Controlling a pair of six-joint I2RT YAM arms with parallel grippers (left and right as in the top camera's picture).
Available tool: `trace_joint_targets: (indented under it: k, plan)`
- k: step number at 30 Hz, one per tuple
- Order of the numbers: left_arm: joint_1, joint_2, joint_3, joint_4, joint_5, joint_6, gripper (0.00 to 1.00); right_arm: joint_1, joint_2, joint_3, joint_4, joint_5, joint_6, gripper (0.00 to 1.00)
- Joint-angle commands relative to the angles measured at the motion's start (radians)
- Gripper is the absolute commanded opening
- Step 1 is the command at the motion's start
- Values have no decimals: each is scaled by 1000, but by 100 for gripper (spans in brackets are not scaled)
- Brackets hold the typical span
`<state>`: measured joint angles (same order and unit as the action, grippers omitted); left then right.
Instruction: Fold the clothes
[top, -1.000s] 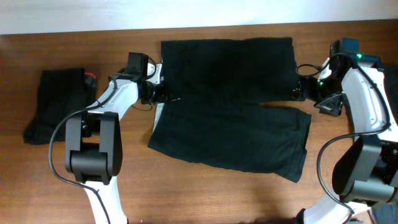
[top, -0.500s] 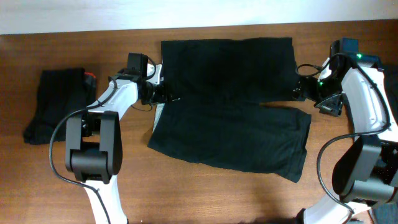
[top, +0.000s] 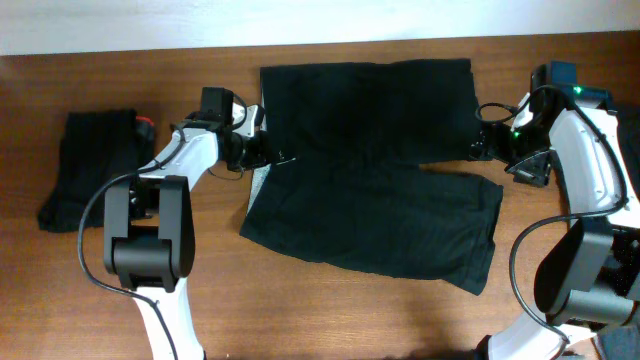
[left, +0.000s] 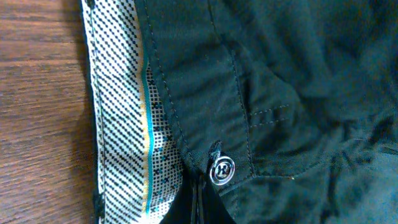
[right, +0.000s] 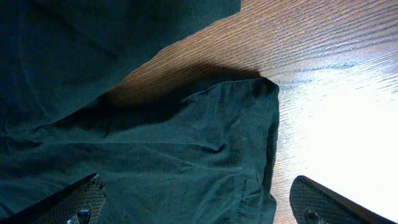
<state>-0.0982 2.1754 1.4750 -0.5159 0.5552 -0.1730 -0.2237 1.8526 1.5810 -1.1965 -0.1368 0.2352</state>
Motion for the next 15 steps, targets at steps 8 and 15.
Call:
trace_joint_targets:
  k: [8, 15]
  plan:
    - [49, 8, 46, -4, 287, 10, 1, 0, 2, 10, 0, -2, 1, 99]
    - [47, 9, 46, -24, 238, 10, 20, 0, 2, 10, 0, -2, 1, 99]
